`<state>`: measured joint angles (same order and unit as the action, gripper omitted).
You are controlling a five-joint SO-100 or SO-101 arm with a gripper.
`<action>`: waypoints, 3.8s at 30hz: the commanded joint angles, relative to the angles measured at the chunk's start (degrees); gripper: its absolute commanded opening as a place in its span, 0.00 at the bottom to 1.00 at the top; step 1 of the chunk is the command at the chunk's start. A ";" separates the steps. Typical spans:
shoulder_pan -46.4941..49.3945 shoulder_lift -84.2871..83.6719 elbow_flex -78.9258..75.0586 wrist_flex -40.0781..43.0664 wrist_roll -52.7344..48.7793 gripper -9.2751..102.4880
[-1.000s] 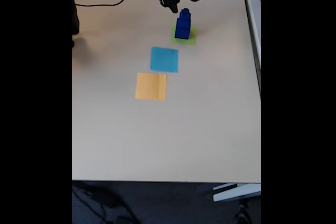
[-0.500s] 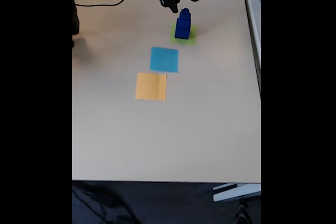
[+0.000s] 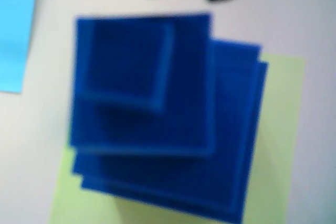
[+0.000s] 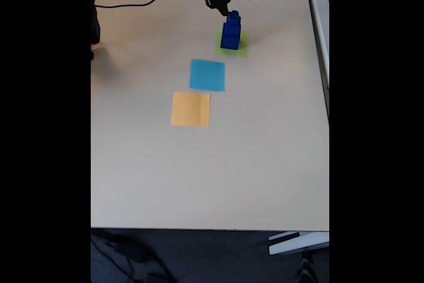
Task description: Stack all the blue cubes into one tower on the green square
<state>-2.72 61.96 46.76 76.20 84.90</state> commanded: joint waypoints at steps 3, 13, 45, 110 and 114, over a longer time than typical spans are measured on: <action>0.35 0.62 -4.48 0.79 -0.70 0.08; -0.18 -0.62 -6.06 1.32 -0.53 0.08; -0.53 -3.08 -10.46 4.04 -0.53 0.08; -0.53 -6.42 -17.84 9.05 -1.23 0.08; -0.44 -6.42 -18.11 9.49 -1.49 0.08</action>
<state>-3.08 53.96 31.82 85.17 84.02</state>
